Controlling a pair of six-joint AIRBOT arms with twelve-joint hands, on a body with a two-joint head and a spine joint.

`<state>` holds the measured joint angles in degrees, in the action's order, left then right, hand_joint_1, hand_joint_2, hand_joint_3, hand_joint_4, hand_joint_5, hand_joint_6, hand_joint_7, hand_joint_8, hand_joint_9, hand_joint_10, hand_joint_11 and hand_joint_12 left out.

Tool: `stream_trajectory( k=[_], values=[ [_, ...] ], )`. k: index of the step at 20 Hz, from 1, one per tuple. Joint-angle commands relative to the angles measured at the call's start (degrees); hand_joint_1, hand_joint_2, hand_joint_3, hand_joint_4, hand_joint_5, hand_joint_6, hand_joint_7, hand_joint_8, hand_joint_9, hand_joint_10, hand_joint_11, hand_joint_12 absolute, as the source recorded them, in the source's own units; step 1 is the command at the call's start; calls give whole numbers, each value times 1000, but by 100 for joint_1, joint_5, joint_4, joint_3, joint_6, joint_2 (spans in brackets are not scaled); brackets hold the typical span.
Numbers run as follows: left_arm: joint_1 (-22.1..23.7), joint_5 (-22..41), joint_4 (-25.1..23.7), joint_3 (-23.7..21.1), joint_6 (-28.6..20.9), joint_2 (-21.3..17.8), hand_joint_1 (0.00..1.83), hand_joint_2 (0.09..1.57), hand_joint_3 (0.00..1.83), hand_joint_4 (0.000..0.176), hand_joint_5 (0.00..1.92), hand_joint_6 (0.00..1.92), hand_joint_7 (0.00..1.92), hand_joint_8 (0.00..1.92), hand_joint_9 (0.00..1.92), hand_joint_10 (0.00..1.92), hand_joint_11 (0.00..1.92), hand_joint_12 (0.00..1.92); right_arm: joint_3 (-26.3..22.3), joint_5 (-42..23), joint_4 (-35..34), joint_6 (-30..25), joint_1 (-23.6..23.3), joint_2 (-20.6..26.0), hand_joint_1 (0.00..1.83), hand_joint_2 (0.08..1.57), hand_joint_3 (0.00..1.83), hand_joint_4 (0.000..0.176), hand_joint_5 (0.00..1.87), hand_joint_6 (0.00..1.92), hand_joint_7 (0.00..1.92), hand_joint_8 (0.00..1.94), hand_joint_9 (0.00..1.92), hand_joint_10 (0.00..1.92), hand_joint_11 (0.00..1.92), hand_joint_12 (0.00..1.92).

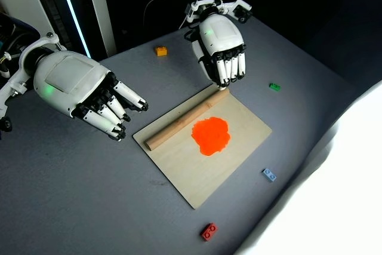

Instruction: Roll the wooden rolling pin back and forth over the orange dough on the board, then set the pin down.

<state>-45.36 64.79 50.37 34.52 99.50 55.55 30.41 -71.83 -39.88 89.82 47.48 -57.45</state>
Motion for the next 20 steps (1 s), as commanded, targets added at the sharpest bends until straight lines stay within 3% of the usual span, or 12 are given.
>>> stream_trajectory(
  k=[1, 5, 9, 12, 20],
  values=[
    [15, 669, -374, 10, 55, -16, 894, 1478, 1, 0, 386, 1828, 819, 518, 793, 1020, 631, 1547, -13, -502, 280, 55, -134, -39, 850, 1464, 0, 0, 432, 1783, 1308, 415, 1148, 665, 297, 1697],
    [122, 515, -381, -10, 200, -162, 893, 1479, 1, 0, 386, 1829, 821, 515, 793, 1020, 631, 1547, 94, -338, -773, 523, -888, -537, 851, 1464, 0, 0, 432, 1783, 1309, 412, 1148, 664, 297, 1697],
    [398, 224, -377, 53, 282, -303, 893, 1479, 1, 0, 386, 1829, 822, 511, 793, 1020, 630, 1548, 462, -435, -837, 582, -1211, -1110, 851, 1464, 0, 0, 432, 1782, 1311, 410, 1148, 664, 297, 1696],
    [696, -249, -374, 134, 520, -277, 893, 1479, 0, 0, 386, 1829, 823, 508, 793, 1021, 630, 1548, 534, -463, -836, 579, -1190, -1140, 851, 1464, 0, 0, 432, 1782, 1311, 408, 1148, 663, 297, 1696],
    [823, -230, -314, 158, 467, -280, 893, 1479, 0, 0, 386, 1829, 826, 502, 793, 1021, 630, 1548, 534, -405, -496, 526, -1302, -986, 851, 1463, 0, 0, 432, 1782, 1313, 404, 1149, 662, 298, 1696]
  ],
)
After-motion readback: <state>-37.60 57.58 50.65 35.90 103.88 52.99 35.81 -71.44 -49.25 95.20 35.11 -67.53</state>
